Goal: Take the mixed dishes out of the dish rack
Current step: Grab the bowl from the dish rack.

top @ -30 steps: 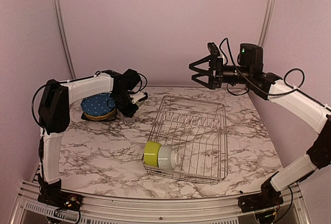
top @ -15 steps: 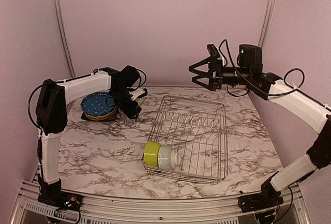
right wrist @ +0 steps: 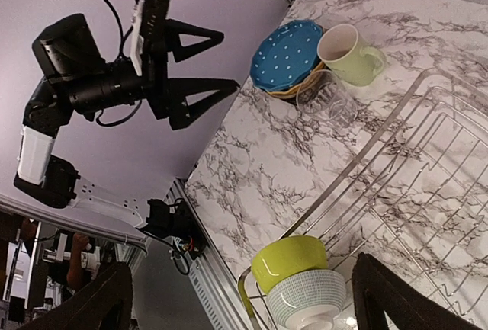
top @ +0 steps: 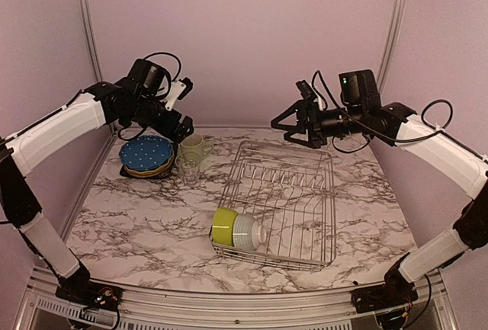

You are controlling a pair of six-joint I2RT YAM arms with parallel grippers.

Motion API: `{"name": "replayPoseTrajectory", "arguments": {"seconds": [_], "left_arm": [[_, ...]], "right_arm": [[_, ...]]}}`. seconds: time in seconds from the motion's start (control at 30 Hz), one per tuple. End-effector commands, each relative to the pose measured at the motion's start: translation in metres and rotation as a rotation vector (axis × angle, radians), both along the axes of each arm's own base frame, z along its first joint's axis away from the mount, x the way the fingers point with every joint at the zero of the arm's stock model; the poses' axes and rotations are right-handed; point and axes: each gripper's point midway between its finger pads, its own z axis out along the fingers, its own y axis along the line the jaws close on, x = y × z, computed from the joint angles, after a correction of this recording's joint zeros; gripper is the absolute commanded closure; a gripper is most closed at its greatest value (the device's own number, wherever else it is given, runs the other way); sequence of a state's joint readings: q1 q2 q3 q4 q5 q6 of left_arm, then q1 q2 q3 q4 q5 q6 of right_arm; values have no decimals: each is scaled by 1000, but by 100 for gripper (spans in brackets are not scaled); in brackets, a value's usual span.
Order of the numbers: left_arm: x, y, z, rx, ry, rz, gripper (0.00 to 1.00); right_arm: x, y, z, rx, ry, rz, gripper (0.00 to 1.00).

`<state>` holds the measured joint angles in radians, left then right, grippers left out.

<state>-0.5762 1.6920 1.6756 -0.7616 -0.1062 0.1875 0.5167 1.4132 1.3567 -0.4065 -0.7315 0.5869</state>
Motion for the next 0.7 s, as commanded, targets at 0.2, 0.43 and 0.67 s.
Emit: {"name": "replayPoseTrajectory", "arguments": {"seconds": [0.2,0.43,0.67], "left_arm": [[-39,65,107,-508,-441,326,1],[-56,54,89,-508,-357,229,1],[-61,47,80,-555,-306,211,1]], "right_arm": [[-79,20,-52,-274,103,96,4],[-128,19,-92,-303,226,217,5],[-141,22,-117,-201,272,247,5]]}}
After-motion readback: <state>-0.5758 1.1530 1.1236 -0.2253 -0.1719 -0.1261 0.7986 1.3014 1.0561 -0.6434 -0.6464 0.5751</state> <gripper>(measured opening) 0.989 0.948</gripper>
